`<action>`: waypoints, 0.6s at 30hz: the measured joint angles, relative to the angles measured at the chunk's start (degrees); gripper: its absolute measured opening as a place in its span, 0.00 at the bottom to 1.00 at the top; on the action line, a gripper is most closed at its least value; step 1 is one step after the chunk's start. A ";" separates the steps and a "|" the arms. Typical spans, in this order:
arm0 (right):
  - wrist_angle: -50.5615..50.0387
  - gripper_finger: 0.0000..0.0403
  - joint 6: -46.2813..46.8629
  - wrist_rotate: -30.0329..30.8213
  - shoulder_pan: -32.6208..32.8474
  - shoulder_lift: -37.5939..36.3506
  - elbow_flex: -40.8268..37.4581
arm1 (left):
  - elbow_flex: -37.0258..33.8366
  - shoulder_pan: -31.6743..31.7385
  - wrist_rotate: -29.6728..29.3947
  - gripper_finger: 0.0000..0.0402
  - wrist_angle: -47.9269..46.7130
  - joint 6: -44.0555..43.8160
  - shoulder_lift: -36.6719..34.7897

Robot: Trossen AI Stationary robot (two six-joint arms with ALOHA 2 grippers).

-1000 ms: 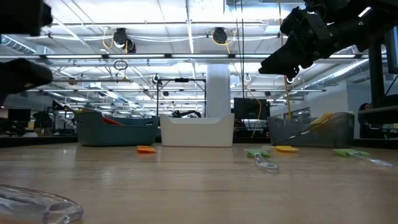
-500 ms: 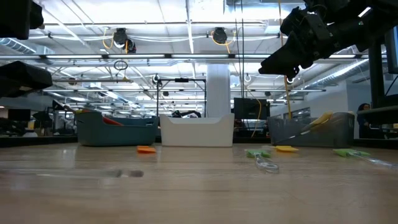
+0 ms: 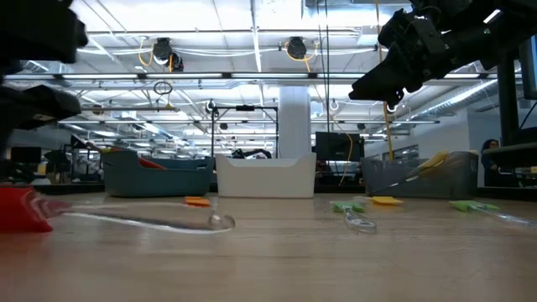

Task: Pick & Place Kitchen Items
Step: Put the red spatula into the white bin

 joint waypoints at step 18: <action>0.20 0.38 0.00 0.00 0.00 0.02 0.00 | 0.02 25.92 -20.14 0.04 0.96 43.08 -13.64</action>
